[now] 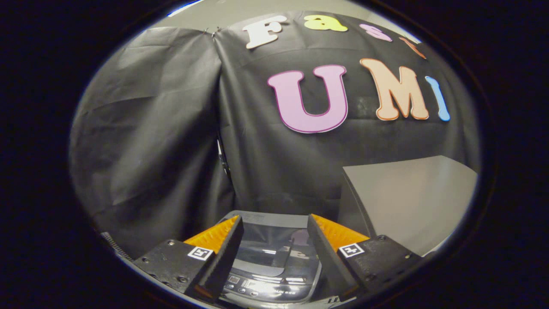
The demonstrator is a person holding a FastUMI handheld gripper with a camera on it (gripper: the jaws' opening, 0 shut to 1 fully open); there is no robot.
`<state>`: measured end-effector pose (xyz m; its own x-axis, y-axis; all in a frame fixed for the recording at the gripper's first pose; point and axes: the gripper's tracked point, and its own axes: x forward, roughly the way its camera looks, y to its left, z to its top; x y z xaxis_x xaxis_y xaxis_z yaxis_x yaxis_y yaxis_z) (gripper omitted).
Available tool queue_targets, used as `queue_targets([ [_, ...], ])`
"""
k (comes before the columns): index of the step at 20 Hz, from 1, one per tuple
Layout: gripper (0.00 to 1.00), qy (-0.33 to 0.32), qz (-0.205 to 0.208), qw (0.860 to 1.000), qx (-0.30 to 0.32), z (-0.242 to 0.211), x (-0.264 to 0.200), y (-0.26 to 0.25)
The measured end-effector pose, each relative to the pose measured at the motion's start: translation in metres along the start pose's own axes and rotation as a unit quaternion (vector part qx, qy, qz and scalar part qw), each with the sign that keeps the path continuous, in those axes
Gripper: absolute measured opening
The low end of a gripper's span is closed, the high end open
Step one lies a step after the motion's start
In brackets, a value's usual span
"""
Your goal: Put the clothes into the washing machine and then close the washing machine lid.
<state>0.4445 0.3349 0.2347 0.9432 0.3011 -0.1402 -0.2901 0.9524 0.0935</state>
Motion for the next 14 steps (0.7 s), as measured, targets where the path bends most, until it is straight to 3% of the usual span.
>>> queue_targets([
  [5, 0.97, -0.039, -0.022, 0.998, -0.038, 0.022, -0.063, -0.028],
  [14, 0.96, -0.106, -0.091, 0.99, 0.0, 0.013, -0.172, -0.136],
])
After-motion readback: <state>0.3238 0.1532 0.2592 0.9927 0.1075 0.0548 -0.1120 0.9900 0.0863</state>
